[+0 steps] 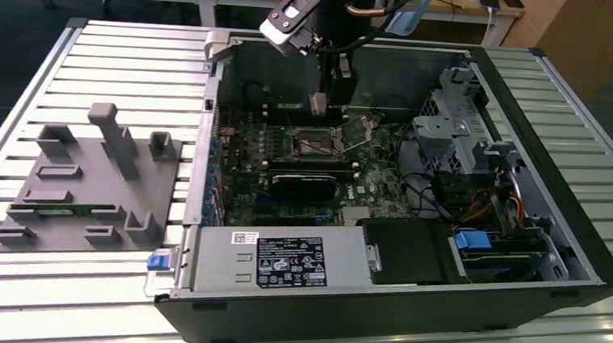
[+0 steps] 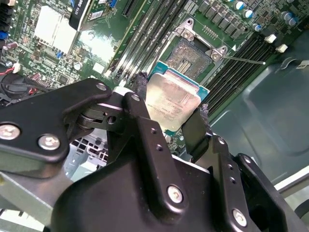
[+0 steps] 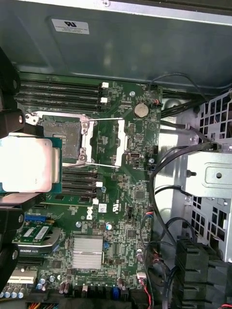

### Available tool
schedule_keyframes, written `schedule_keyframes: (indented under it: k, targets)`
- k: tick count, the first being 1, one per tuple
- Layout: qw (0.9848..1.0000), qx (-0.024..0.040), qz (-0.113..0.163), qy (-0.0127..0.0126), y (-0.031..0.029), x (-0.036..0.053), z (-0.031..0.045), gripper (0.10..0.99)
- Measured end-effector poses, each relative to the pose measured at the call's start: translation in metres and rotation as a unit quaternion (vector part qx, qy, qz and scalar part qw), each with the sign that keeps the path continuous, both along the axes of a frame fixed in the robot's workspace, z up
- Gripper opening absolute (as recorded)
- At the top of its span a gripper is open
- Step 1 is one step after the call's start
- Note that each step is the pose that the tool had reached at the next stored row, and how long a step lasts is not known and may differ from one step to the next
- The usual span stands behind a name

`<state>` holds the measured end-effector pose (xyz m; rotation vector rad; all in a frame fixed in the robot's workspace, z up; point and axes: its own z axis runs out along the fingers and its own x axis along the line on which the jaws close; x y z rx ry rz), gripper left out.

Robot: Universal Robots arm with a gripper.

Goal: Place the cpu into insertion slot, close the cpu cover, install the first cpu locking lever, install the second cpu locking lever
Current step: 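Place the cpu into insertion slot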

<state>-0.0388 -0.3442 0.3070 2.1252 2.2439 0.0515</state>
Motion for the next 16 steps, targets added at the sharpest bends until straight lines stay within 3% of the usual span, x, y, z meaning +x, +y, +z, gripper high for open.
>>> schedule_keyframes:
  k: [16]
  targets:
    - [1.0, -0.0007, 0.0, 0.0, 0.0067, 0.0001, -0.0128, 0.537]
